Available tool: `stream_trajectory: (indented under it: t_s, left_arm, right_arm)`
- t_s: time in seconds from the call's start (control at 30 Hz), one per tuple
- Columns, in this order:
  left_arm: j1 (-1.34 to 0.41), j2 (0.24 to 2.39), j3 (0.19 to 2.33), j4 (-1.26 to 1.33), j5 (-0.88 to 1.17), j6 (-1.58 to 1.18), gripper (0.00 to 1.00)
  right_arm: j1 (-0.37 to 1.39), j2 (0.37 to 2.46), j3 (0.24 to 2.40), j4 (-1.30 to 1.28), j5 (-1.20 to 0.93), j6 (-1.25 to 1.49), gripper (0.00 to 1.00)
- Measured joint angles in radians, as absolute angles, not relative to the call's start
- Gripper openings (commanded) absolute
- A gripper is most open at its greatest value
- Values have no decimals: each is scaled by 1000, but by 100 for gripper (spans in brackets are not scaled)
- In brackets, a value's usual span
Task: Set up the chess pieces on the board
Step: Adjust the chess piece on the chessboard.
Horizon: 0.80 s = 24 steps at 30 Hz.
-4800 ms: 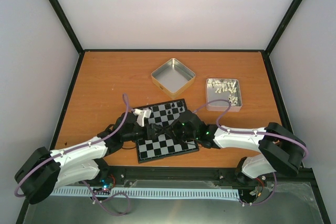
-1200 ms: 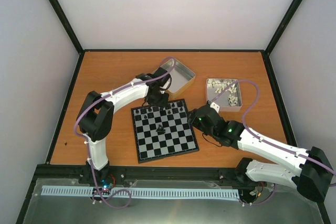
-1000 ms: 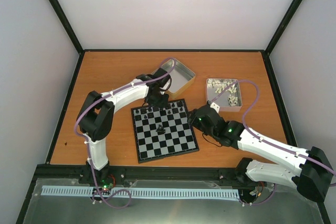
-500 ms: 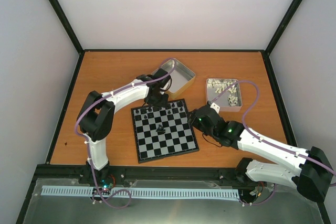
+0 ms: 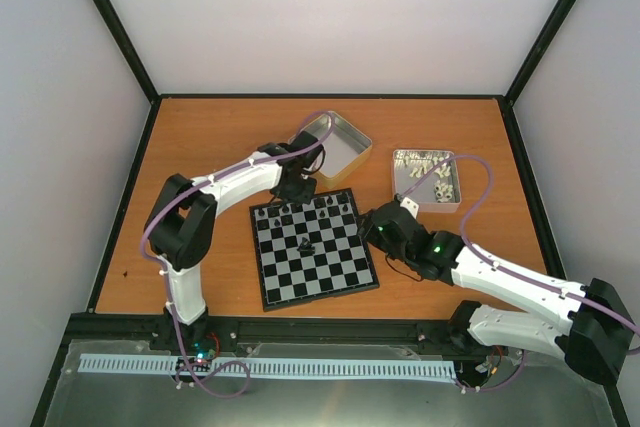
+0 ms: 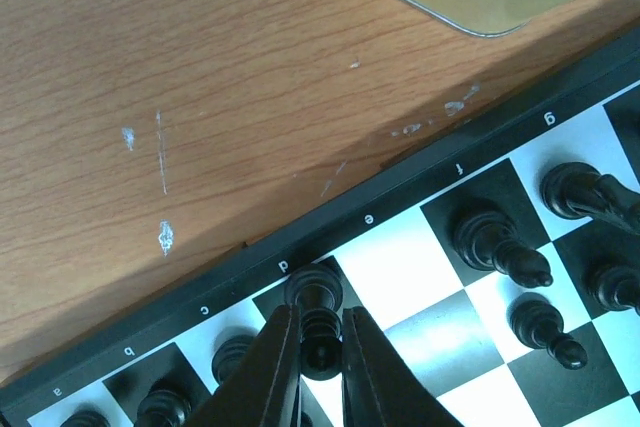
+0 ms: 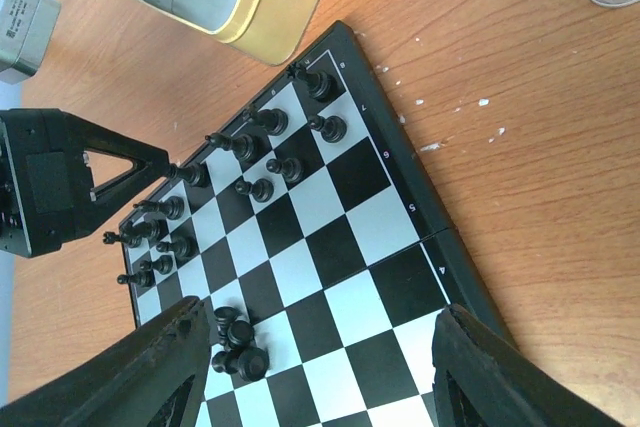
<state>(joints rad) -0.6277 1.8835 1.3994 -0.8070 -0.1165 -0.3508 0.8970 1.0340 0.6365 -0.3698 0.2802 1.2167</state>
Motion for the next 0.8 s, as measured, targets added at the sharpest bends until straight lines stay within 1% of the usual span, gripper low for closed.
stream_trajectory:
  t_s: [0.23,0.37,0.43,0.47,0.5,0.6,0.7,0.8]
  left_arm:
    - [-627,1868,1382,-808,-110,-357,9]
    - [-627,1854,1364,-811,-99,-357,12]
    - [-627,1850,1360,-811,-99,-358,16]
    - [-627,1850,1358,-811,-99,-358,20]
    - [-627,1848,1356,-810,-99,-359,26]
    - [-627,1847,1354,-812,-95,-356,39]
    - [-627,1845,1355,-812,-89,-356,44]
    - [-627,1832,1356,-812,-78,-353,47]
  right_arm:
    - [897,1038,636,-370,280,1218,61]
    - [897,1043,636,-369,278,1218,61]
    - [897,1045,636,-369,277,1218,61]
    - [897,1047,636,-368,276,1218,61]
    - [897,1048,636,-368,276,1218,61]
    - [897,1050,636,-366,276,1217,61]
    - [897,1051,636,-364,273,1213,61]
    - [897,1056,637,-365,264,1197,61]
